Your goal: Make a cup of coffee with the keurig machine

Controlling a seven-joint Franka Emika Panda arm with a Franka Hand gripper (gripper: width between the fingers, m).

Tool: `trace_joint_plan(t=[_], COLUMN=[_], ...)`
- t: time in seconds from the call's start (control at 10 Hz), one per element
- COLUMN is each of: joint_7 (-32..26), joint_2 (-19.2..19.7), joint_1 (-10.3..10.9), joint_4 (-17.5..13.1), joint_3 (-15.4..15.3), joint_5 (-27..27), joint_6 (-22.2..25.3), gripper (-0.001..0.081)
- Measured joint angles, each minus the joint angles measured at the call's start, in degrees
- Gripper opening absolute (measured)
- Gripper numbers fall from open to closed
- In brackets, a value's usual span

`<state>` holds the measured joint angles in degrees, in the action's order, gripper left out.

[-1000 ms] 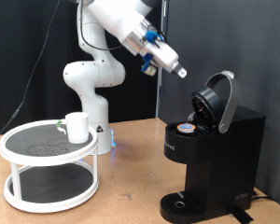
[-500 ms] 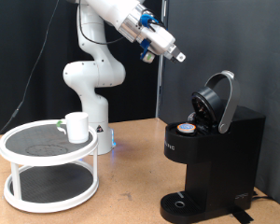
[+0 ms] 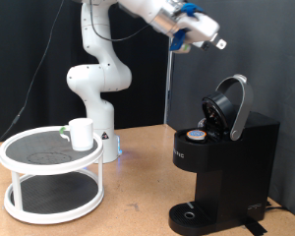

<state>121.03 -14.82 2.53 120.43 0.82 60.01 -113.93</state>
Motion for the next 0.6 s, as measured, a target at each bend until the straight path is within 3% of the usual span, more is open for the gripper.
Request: trace_joint_plan(t=[0.2,0.6], joint_7=[2.5,0.6], joint_2=[1.7,1.7], joint_1=[0.2,0.2], joint_4=[-2.3,-2.1], joint_3=[-2.3,-3.1], joint_5=[-2.0,-2.5], joint_6=[-1.3,-3.5], gripper=[0.0734,0.0734])
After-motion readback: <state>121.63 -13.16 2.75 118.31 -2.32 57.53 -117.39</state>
